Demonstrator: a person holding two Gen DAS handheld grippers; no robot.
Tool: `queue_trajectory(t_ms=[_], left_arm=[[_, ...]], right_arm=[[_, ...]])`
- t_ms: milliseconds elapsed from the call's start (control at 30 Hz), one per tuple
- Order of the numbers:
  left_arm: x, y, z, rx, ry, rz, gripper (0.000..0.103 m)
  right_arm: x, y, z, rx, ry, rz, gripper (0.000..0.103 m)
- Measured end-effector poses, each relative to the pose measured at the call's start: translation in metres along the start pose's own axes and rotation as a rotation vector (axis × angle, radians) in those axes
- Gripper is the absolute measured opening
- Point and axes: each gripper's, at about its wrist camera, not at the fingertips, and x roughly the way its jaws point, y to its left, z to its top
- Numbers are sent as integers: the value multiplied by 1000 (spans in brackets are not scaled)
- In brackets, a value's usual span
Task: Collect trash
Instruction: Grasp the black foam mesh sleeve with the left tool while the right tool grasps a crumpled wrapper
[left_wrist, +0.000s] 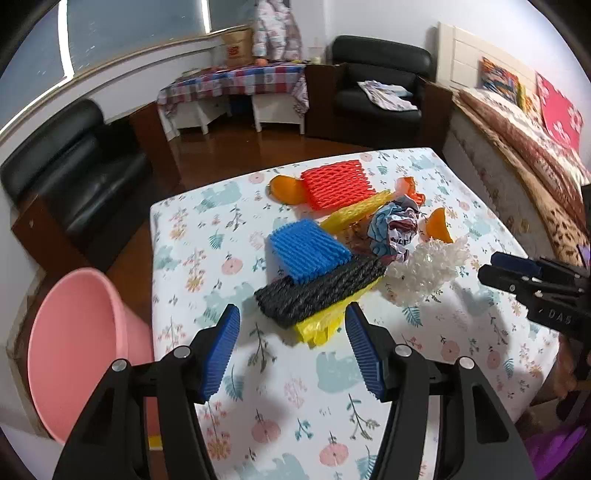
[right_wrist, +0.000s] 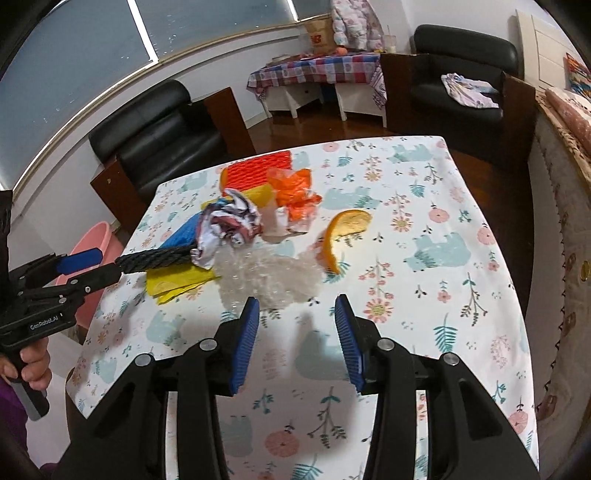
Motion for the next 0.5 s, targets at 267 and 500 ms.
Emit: queue_trajectory(t_ms=[267,500], left_arm=[[33,-12,8,126,20,-21,46],[39,-9,3,94,15,-48,10]], right_arm=[[5,-12,2,28,15,-10,43],[8,-8,1,18,20,27,43]])
